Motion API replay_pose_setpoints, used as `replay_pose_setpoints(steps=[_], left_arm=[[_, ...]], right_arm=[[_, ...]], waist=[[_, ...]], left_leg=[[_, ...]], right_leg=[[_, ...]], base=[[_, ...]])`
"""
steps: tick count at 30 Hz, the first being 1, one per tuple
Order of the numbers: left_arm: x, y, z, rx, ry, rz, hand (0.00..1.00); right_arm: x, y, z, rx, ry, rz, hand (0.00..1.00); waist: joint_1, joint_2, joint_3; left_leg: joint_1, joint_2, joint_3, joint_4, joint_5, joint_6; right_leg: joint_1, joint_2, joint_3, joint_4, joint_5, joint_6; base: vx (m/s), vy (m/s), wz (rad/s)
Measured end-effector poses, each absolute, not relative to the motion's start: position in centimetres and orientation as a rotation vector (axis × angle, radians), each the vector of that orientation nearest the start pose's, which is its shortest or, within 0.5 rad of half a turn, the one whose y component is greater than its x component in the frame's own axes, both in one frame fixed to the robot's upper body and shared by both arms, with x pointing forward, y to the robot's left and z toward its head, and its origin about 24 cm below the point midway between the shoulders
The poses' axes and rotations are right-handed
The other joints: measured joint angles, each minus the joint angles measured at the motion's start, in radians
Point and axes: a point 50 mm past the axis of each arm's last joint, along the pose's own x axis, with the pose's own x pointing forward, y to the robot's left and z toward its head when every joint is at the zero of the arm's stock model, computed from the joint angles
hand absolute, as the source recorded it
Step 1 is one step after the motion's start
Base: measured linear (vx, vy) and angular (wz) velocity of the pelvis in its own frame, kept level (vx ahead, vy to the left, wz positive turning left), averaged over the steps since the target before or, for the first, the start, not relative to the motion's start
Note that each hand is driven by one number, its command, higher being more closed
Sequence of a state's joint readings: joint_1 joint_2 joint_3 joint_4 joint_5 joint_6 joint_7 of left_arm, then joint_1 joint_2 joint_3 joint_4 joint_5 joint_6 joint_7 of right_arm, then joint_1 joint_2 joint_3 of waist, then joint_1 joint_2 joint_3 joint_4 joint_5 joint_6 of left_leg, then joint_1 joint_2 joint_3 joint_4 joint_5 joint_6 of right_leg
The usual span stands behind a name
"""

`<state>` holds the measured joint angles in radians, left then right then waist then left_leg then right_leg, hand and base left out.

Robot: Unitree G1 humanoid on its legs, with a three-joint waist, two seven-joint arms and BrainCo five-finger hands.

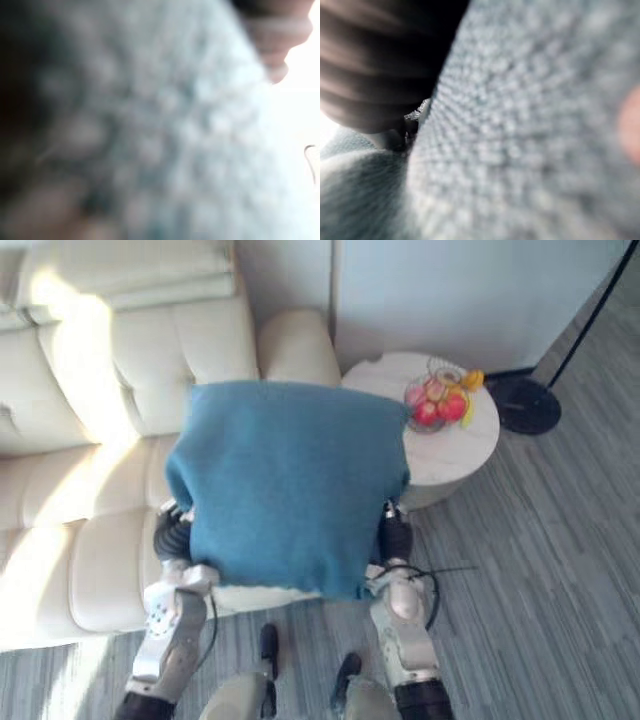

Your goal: Pick up cushions and gather them together orderly.

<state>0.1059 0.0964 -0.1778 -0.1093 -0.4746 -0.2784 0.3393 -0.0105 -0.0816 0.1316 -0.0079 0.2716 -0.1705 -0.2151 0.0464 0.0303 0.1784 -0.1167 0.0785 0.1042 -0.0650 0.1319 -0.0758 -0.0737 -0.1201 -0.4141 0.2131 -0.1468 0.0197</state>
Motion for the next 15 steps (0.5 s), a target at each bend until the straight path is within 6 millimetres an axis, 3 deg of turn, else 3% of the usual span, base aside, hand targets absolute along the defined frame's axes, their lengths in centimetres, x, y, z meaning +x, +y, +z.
replay_pose_setpoints(steps=[2,3,7,8,10,11,13,14,15], left_arm=[[22.2,15.3,5.1,-0.443,-0.135,0.228,1.0],[22.1,15.2,5.0,-0.437,-0.13,0.214,1.0],[22.2,14.9,5.1,-0.44,-0.13,0.201,1.0],[22.1,14.5,4.9,-0.443,-0.12,0.191,1.0],[22.0,14.3,4.6,-0.442,-0.106,0.185,1.0],[22.0,14.3,4.4,-0.441,-0.095,0.186,1.0],[21.8,14.1,4.1,-0.446,-0.081,0.186,1.0],[21.8,13.9,4.1,-0.449,-0.079,0.178,1.0],[21.8,13.4,4.1,-0.463,-0.077,0.156,1.0]], right_arm=[[24.9,-14.5,5.7,0.2,-0.143,-0.091,1.0],[24.8,-14.7,5.8,0.184,-0.155,-0.092,1.0],[24.7,-15.1,5.9,0.159,-0.165,-0.091,1.0],[24.8,-15.5,5.9,0.144,-0.169,-0.096,1.0],[24.8,-15.6,6.0,0.14,-0.171,-0.104,1.0],[24.8,-15.7,6.0,0.138,-0.171,-0.108,1.0],[24.7,-16.0,5.9,0.131,-0.17,-0.118,1.0],[24.7,-16.4,5.9,0.124,-0.17,-0.128,1.0],[24.7,-17.0,6.0,0.114,-0.172,-0.15,1.0]], waist=[[0.002,0.003,-0.016],[0.002,0.005,-0.017],[0.003,0.018,-0.025],[0.006,0.027,-0.033],[0.008,0.025,-0.032],[0.006,0.025,-0.033],[-0.013,0.032,-0.048],[-0.021,0.048,-0.06],[-0.028,0.07,-0.074]], left_leg=[[0.002,-0.006,-0.018,0.029,-0.02,0.003],[-0.042,-0.014,-0.046,0.12,-0.059,0.003],[-0.149,-0.012,-0.062,0.25,-0.084,-0.003],[-0.166,0.024,0.032,0.266,-0.151,0.021],[-0.199,0.098,0.19,0.401,-0.214,0.082],[-0.197,0.147,0.249,0.471,-0.221,0.091],[-0.191,0.239,0.273,0.54,-0.227,0.069],[-0.188,0.263,0.257,0.535,-0.228,0.05],[-0.175,0.282,0.217,0.495,-0.202,0.008]], right_leg=[[0.034,-0.002,-0.02,-0.015,0.002,0.004],[0.053,-0.005,-0.049,-0.02,0.002,0.004],[0.063,-0.004,-0.136,-0.022,0.003,0.003],[0.064,-0.02,-0.183,-0.029,0.009,-0.005],[0.065,-0.058,-0.202,-0.014,0.01,-0.004],[0.066,-0.091,-0.206,0.001,0.012,0.0],[0.073,-0.146,-0.217,-0.001,0.04,0.047],[0.074,-0.159,-0.222,-0.011,0.057,0.07],[0.075,-0.18,-0.229,-0.013,0.076,0.1]], base=[[0.04,0.015,0.37],[0.0,0.029,0.5],[-0.06,0.036,0.67],[-0.1,0.108,0.7],[-0.06,0.176,0.42],[-0.03,0.226,0.31],[0.02,0.33,0.35],[0.06,0.387,0.4],[0.1,0.478,0.35]])
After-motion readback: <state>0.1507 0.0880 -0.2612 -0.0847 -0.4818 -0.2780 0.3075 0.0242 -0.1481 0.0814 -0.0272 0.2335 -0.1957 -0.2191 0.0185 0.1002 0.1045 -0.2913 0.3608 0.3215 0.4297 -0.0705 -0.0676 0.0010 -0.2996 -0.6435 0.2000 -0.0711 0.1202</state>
